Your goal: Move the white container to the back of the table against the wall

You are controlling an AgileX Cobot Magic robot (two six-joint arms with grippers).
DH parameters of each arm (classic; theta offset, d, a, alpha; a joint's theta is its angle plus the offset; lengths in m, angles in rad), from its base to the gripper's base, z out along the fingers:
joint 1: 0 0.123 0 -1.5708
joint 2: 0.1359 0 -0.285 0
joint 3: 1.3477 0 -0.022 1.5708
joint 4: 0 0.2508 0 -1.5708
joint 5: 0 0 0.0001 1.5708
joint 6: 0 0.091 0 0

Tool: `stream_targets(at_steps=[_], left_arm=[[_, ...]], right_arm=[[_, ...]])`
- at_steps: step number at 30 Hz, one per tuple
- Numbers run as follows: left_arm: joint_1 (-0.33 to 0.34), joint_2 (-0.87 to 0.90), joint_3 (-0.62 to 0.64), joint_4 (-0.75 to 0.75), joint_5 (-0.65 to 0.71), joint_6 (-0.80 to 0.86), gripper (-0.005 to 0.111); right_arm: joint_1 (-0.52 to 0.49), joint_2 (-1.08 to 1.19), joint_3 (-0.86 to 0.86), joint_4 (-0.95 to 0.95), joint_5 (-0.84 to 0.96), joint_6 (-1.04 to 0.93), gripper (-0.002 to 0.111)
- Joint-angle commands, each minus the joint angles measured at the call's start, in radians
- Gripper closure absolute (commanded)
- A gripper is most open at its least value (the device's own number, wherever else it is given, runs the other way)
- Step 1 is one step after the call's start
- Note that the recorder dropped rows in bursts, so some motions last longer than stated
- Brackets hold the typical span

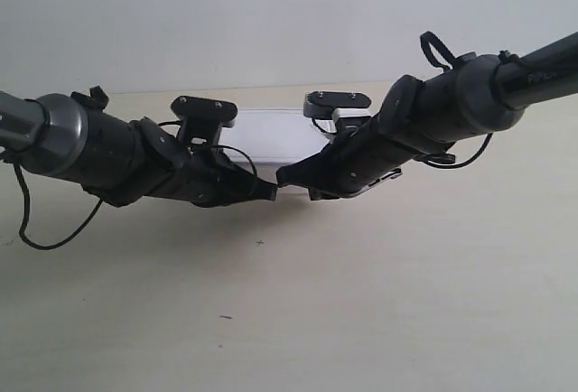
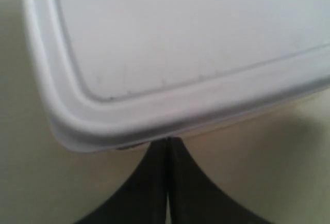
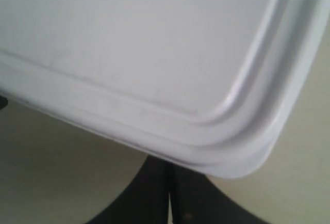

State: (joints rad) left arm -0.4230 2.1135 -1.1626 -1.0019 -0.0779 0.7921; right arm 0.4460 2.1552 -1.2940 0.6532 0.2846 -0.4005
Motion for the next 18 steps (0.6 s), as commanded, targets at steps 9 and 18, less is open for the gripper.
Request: stream_targets(at_steps=[9, 18], left_arm=[[0.042, 0.028, -0.074, 0.005, -0.019, 0.04, 0.107], [0.043, 0.038, -0.133, 0.005, -0.008, 0.042, 0.107]], right_arm=[[-0.062, 0.046, -0.12, -0.008, 0.022, -0.019, 0.108], [-0.067, 0.046, -0.182, -0.008, 0.051, -0.019, 0.108]])
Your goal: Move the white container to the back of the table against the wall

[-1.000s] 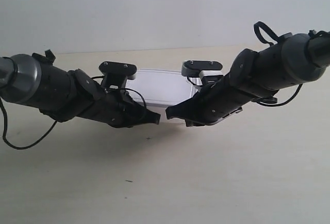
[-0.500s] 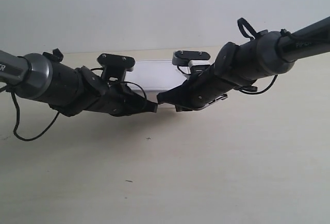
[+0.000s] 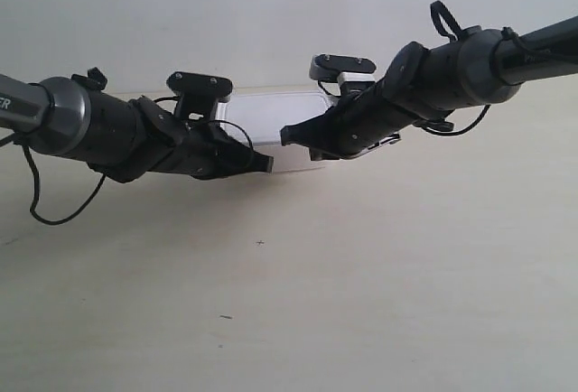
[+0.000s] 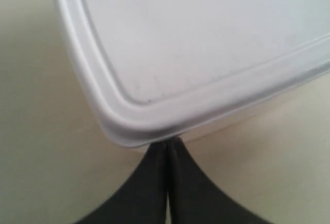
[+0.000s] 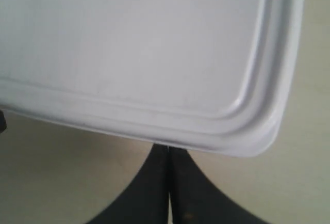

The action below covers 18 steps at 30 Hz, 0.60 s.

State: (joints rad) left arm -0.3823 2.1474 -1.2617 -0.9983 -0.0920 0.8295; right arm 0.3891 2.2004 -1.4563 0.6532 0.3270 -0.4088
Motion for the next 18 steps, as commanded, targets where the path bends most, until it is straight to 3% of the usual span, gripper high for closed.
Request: stream_targets(at_steps=[1, 18], left_arm=[[0.002, 0.011, -0.044, 0.001, 0.013, 0.004, 0.107], [0.005, 0.082, -0.105, 0.001, -0.004, 0.008, 0.107]], right_arm=[[-0.014, 0.001, -0.019, -0.008, 0.009, -0.011, 0.108], [-0.024, 0.08, -0.103, -0.008, 0.009, -0.011, 0.108]])
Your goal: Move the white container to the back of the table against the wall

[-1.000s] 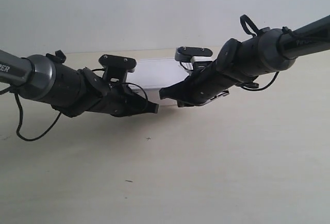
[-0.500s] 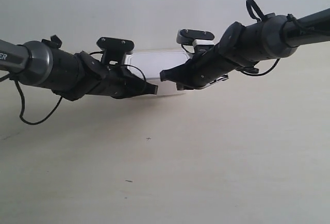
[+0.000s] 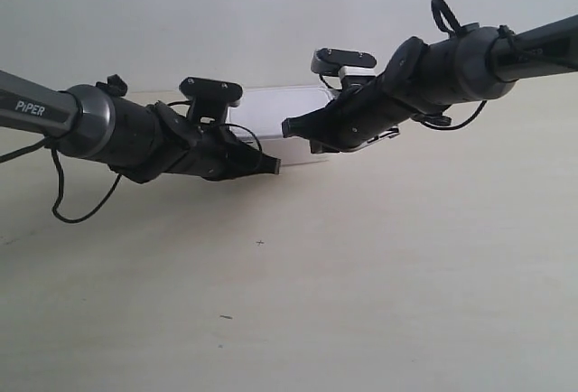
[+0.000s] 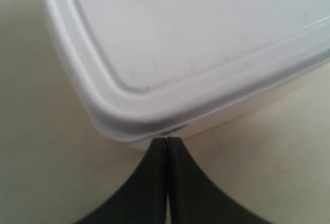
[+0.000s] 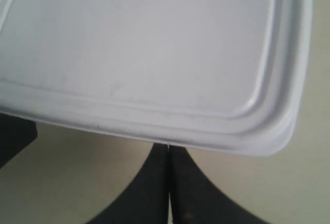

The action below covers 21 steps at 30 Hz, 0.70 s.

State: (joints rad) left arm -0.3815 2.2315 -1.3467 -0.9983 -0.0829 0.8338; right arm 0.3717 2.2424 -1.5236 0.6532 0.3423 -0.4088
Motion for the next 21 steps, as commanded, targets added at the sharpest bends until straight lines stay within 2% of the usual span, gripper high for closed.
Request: stream_targets(at_steps=[1, 21], left_arm=[[0.007, -0.002, -0.025, 0.001, -0.013, 0.006, 0.107], [0.058, 0.108, -0.171, 0.001, 0.025, 0.051, 0.107]], right_arm=[[-0.007, 0.046, -0.041, -0.008, -0.011, -0.011, 0.108], [-0.007, 0.166, -0.221, -0.008, -0.031, 0.001, 0.108]])
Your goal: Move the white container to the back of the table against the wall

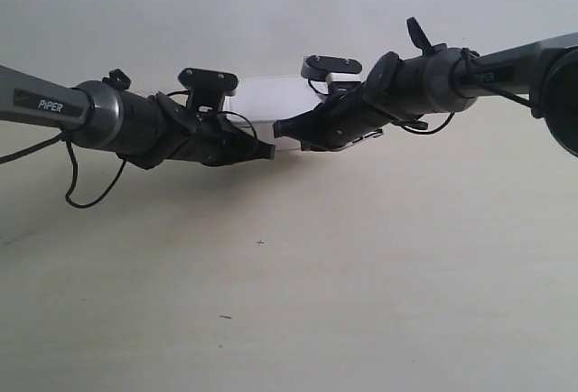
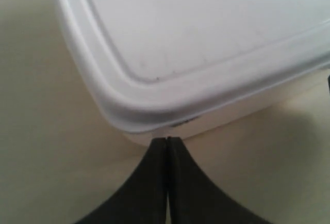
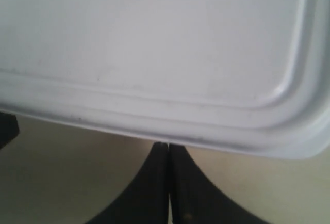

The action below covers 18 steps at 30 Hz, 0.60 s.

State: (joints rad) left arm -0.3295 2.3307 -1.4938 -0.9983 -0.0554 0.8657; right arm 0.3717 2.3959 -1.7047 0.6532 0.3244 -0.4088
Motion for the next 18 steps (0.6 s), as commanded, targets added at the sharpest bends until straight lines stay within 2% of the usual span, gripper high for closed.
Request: stream_targets(at_steps=[1, 8, 18], left_arm=[[0.01, 0.009, -0.023, 0.001, -0.002, 0.022, 0.107], [0.039, 0.009, -0.065, 0.021, 0.006, 0.022, 0.107], [0.045, 0.086, -0.167, 0.024, 0.066, 0.02, 0.107]], right_arm=[[-0.01, 0.018, -0.048, -0.008, -0.013, 0.001, 0.108], [-0.025, 0.058, -0.101, -0.008, -0.005, 0.001, 0.108], [-0.043, 0.063, -0.129, -0.008, -0.037, -0.001, 0.108]])
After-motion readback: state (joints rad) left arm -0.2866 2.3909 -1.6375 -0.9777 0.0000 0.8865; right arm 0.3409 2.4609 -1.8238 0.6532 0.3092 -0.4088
